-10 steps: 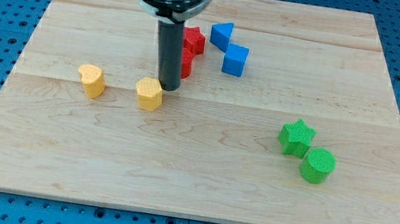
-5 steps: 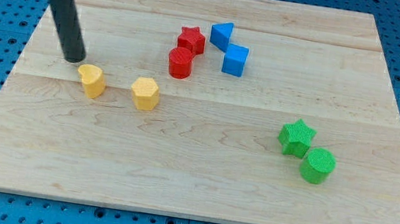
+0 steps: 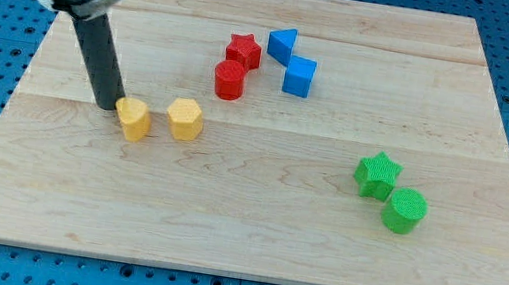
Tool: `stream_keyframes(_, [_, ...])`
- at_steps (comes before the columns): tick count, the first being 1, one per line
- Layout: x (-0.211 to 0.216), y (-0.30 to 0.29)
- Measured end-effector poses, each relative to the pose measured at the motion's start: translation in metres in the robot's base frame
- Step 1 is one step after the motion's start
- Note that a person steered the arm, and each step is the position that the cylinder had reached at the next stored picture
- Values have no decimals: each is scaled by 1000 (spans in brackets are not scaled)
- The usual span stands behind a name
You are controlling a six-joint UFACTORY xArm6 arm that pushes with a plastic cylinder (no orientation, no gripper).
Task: Move the yellow hexagon to the center of the board
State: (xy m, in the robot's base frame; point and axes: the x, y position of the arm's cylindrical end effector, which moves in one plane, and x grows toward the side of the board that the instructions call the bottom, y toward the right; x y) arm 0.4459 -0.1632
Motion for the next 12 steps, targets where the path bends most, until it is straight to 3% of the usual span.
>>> stream_keyframes(6, [42,171])
stream_keyframes(8, [50,179])
stream_keyframes(12, [4,197])
